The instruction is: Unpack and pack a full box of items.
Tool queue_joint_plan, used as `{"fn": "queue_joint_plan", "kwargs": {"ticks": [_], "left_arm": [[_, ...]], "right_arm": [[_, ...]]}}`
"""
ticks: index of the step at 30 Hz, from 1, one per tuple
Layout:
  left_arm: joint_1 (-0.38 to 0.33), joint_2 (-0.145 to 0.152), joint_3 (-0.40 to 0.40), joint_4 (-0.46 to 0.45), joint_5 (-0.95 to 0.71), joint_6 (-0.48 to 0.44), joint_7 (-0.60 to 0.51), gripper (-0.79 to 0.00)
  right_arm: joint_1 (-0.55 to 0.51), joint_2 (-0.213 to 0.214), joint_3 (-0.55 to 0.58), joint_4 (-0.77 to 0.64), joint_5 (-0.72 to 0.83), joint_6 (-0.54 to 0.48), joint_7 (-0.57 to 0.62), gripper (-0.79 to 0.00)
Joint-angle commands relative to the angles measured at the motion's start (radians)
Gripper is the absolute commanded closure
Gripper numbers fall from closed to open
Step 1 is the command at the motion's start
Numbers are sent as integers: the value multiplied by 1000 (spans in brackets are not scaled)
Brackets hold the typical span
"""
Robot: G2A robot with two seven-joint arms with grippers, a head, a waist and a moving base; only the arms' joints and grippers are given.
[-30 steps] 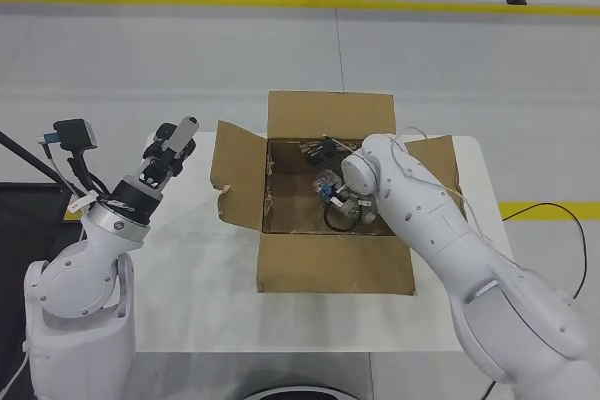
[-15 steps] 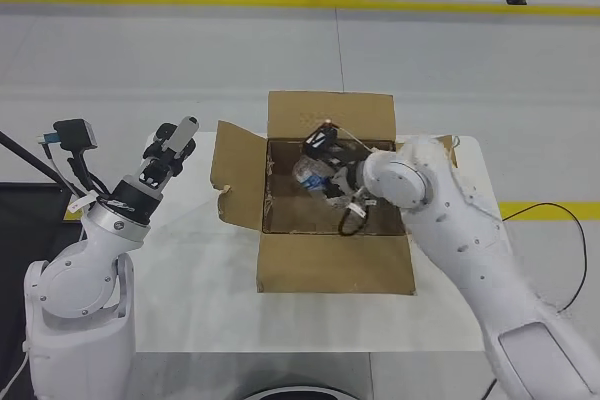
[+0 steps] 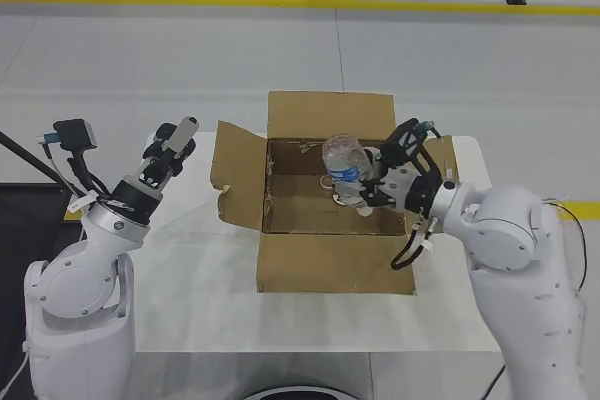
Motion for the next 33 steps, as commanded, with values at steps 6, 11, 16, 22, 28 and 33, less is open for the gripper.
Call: {"fn": "queue_joint_plan", "kwargs": {"ticks": [6, 11, 16, 22, 28, 33], "left_arm": [[0, 0, 0, 0, 0, 0, 0, -785], [0, 0, 0, 0, 0, 0, 0, -785], [0, 0, 0, 0, 0, 0, 0, -785], [0, 0, 0, 0, 0, 0, 0, -785], [0, 0, 0, 0, 0, 0, 0, -785], [0, 0, 0, 0, 0, 0, 0, -785]], "right_arm": [[-95, 22, 155, -86, -18, 62, -60, 0], [-172, 38, 300, -170, -46, 190, -49, 0], [-166, 53, 417, -129, -37, 292, 19, 0], [-101, 72, 477, 57, -7, 344, 97, 0], [33, 89, 432, 330, -30, 366, 178, 0], [145, 98, 381, 573, -40, 349, 205, 0]]}}
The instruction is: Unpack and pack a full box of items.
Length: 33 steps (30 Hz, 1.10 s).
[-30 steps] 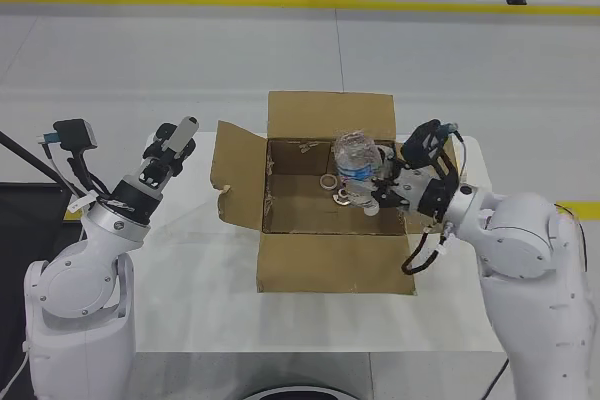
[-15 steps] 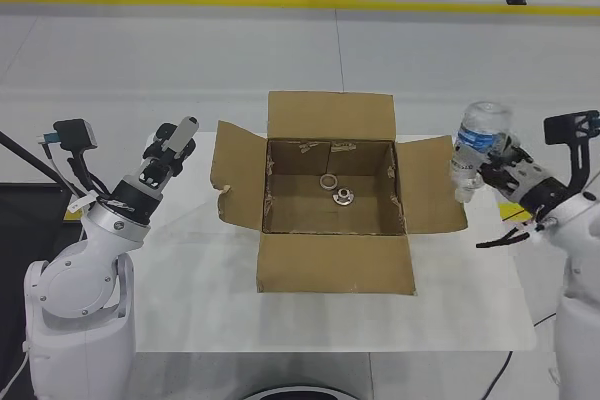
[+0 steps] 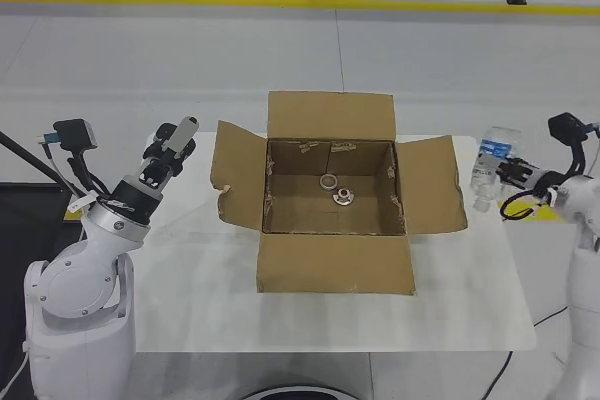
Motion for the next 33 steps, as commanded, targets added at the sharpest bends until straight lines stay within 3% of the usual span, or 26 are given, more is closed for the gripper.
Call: {"fn": "queue_joint_plan", "kwargs": {"ticks": [1, 11, 20, 21, 22, 29, 30, 31, 32, 33], "left_arm": [[0, 0, 0, 0, 0, 0, 0, -785], [0, 0, 0, 0, 0, 0, 0, -785], [0, 0, 0, 0, 0, 0, 0, -785], [0, 0, 0, 0, 0, 0, 0, -785], [0, 0, 0, 0, 0, 0, 0, -785], [0, 0, 0, 0, 0, 0, 0, -785], [0, 0, 0, 0, 0, 0, 0, -785], [0, 0, 0, 0, 0, 0, 0, -785], [0, 0, 0, 0, 0, 0, 0, -785], [0, 0, 0, 0, 0, 0, 0, -785]], "right_arm": [[50, 4, -23, 110, -27, 2, 14, 0], [280, 12, -149, 548, -85, -84, 75, 0], [408, -4, -251, 802, -109, -138, 54, 0], [417, -5, -257, 824, -107, -146, 45, -37], [425, -7, -264, 843, -107, -154, 41, -154], [466, -21, -311, 936, -99, -177, 17, -385], [470, -22, -314, 946, -98, -180, 10, -456], [473, -22, -315, 954, -94, -186, 1, -456], [474, -22, -318, 962, -93, -191, -4, -671], [476, -21, -320, 969, -92, -196, -6, -785]]}}
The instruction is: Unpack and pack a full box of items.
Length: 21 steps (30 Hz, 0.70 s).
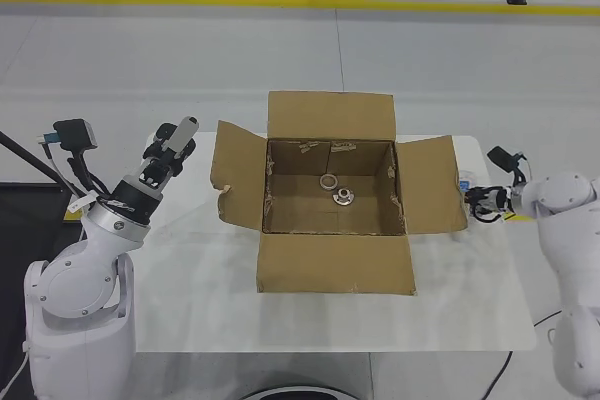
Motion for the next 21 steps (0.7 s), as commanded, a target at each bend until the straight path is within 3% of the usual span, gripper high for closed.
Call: {"fn": "queue_joint_plan", "kwargs": {"ticks": [1, 7, 13, 16, 21], "left_arm": [[0, 0, 0, 0, 0, 0, 0, -785], [0, 0, 0, 0, 0, 0, 0, -785], [0, 0, 0, 0, 0, 0, 0, -785], [0, 0, 0, 0, 0, 0, 0, -785], [0, 0, 0, 0, 0, 0, 0, -785]], "right_arm": [[3, 2, -2, 11, 3, -7, -8, -785], [3, 19, 3, -28, 10, -30, -29, -785], [-39, 39, 19, -236, 15, 12, -21, -785], [-126, 56, 47, -515, 4, 87, -9, -785], [-389, 75, 96, -1255, -46, 320, 87, -785]]}}
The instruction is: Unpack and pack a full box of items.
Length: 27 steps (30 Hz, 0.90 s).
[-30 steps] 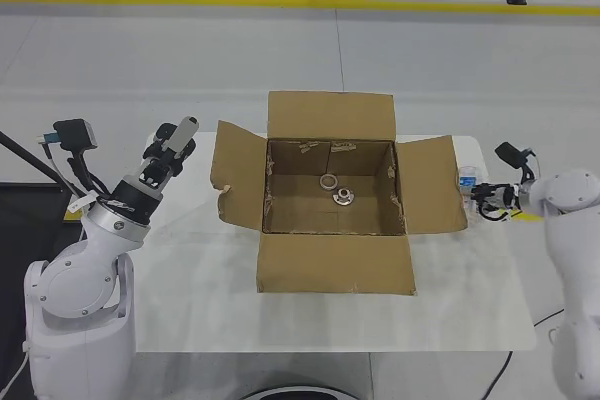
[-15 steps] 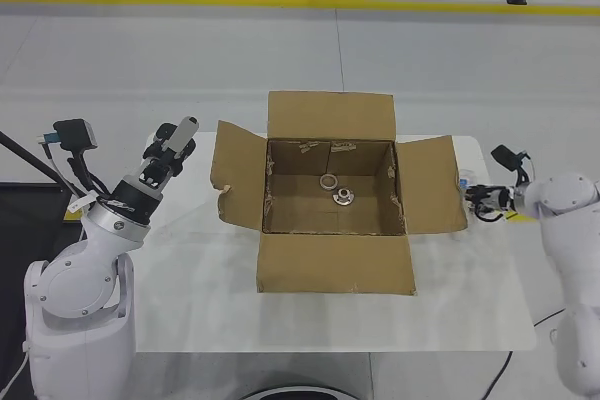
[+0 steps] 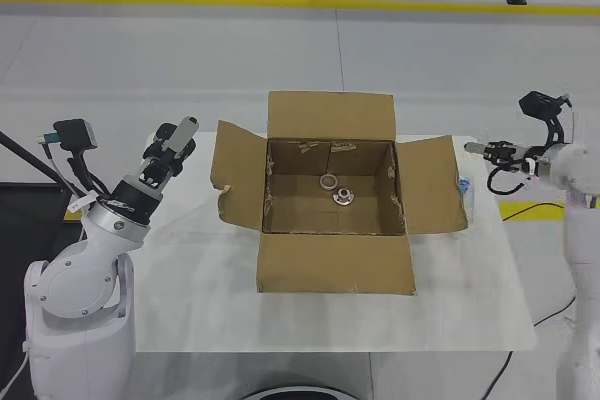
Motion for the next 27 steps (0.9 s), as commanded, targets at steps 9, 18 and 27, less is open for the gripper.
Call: {"fn": "queue_joint_plan", "kwargs": {"ticks": [9, 18, 27], "left_arm": [[0, 0, 0, 0, 0, 0, 0, -785], [0, 0, 0, 0, 0, 0, 0, -785], [0, 0, 0, 0, 0, 0, 0, -785]], "right_arm": [[-84, -8, -187, -693, -116, 163, 60, -785], [125, -59, -467, -450, -32, 140, 82, -785], [259, -135, -705, -103, 110, 63, 64, -785]]}}
